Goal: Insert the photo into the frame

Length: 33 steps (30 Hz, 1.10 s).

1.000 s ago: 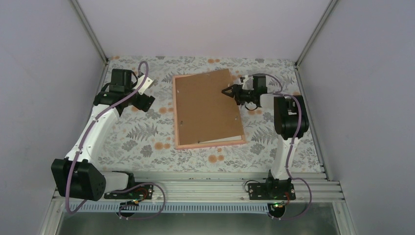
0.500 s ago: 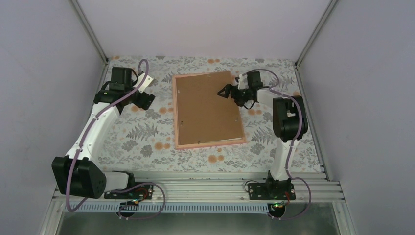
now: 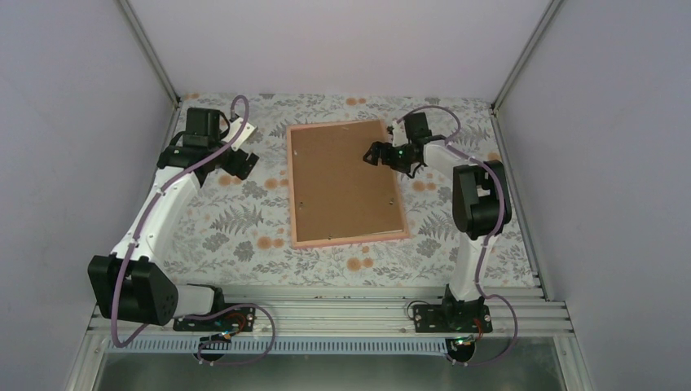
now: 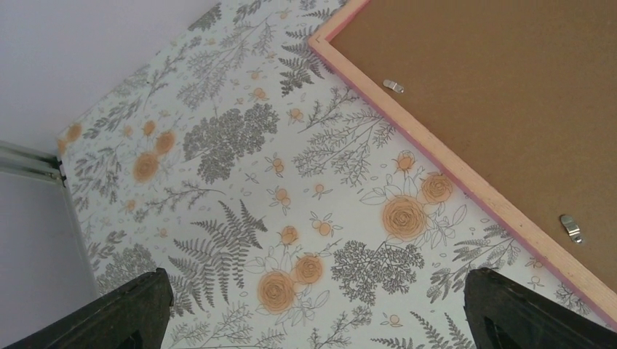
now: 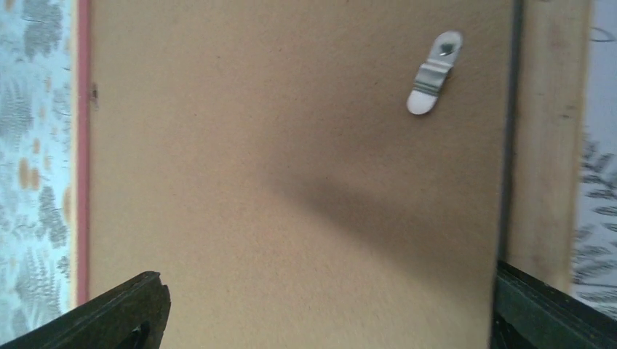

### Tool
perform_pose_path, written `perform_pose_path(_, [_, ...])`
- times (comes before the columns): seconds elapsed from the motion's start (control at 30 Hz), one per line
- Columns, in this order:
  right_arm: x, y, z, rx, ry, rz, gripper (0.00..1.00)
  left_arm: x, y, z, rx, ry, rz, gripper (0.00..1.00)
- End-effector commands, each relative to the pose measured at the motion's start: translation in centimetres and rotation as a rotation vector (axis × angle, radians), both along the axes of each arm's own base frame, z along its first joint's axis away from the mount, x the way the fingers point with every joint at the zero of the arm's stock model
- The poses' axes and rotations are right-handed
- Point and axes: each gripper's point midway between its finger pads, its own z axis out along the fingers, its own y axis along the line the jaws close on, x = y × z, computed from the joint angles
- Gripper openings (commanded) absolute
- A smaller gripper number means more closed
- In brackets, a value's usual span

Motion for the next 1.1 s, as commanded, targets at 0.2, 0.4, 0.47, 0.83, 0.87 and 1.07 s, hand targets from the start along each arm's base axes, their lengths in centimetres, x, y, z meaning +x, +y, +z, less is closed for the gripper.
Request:
perform_pose_path(0.2, [0.4, -1.1, 3.9, -0.106, -0.159, 0.063, 1.00, 1.9, 0.2, 1.9, 0.019, -0.064, 0.003, 1.00])
perform_pose_path(0.4, [-2.1, -0.7, 4.5, -0.015, -0.145, 0.141, 0.99, 0.5, -1.3, 1.7, 0.005, -0.058, -0.106, 1.00])
perform_pose_path(0.47, [-2.7, -0.6, 5.0, 0.023, -0.147, 0.173, 0.97, -0.9, -2.8, 1.2, -0.007, -0.056, -0.203, 1.00])
perform_pose_path(0.83, [-8.3, -0.2, 7.6, 0.199, -0.172, 0.320, 0.75, -7.7, -17.3, -7.4, -0.002, 0.098, -0.617, 0.84])
perform_pose_path(0.87, [-9.0, -0.2, 7.5, 0.209, -0.174, 0.329, 0.73, -8.1, -18.4, -8.2, 0.006, 0.101, -0.639, 0.82])
perform_pose_path(1.07, [-11.8, -0.4, 7.1, 0.198, -0.182, 0.375, 0.65, -10.0, -22.8, -12.2, 0.095, 0.117, -0.707, 0.79])
